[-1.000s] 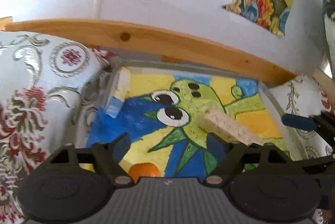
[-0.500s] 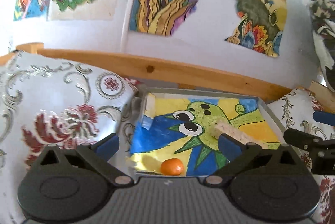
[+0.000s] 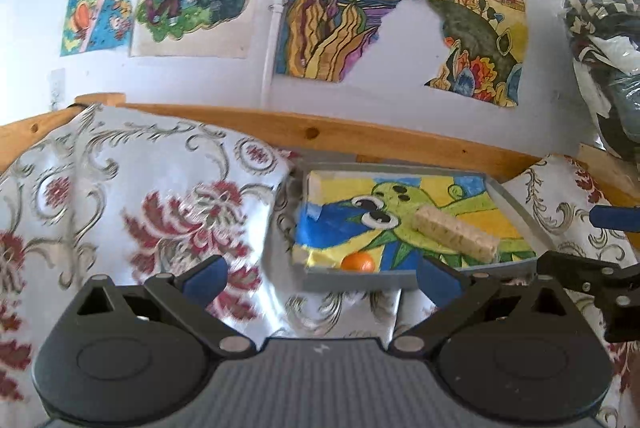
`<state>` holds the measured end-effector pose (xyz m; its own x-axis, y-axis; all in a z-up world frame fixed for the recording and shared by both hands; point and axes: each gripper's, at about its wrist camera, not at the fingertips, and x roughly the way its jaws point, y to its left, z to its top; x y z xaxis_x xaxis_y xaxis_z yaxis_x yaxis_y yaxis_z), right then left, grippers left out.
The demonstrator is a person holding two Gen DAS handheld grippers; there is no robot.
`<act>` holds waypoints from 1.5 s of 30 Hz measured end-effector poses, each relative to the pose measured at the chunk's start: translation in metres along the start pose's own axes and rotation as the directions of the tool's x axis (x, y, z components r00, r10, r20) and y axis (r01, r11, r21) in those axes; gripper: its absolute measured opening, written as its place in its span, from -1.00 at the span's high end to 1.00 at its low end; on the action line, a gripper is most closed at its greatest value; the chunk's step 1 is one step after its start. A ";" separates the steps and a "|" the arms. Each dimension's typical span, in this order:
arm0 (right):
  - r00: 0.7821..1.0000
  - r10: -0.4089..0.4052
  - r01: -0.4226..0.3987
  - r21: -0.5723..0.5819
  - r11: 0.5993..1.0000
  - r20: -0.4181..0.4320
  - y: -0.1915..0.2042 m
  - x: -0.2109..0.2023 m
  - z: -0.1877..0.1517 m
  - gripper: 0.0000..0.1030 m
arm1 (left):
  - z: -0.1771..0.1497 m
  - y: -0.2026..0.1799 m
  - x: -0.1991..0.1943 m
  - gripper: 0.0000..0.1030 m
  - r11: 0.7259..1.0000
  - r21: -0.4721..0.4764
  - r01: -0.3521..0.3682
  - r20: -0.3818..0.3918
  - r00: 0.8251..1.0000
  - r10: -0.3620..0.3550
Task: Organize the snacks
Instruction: 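Open the left gripper to drop the mandarin while the right releases the rice bar, then withdraw both tools from the tray back toward the snack pile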
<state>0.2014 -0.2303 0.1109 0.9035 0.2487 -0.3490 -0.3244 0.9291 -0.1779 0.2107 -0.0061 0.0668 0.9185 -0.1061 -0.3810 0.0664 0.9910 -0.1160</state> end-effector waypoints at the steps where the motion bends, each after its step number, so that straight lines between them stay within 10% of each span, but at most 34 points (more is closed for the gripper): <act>1: 1.000 0.007 -0.007 0.000 1.000 0.002 0.005 -0.005 -0.002 -0.99 | -0.003 0.003 -0.004 -0.99 1.000 -0.003 -0.005 -0.003 1.000 0.005; 29: 0.988 0.008 0.017 0.157 0.987 -0.156 0.083 -0.068 -0.103 -0.99 | -0.094 0.031 -0.078 -0.99 0.989 0.147 0.008 -0.124 0.992 0.010; 45: 0.937 0.011 0.066 0.208 0.976 -0.349 0.093 -0.058 -0.134 -0.99 | -0.103 0.025 -0.070 -0.99 0.982 0.186 0.027 -0.184 0.983 0.007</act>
<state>0.0815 -0.1954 -0.0089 0.7454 0.1476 -0.6501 -0.1988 0.9800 -0.0054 0.1083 0.0178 -0.0043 0.8316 -0.1120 -0.5440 0.1627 0.9856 0.0458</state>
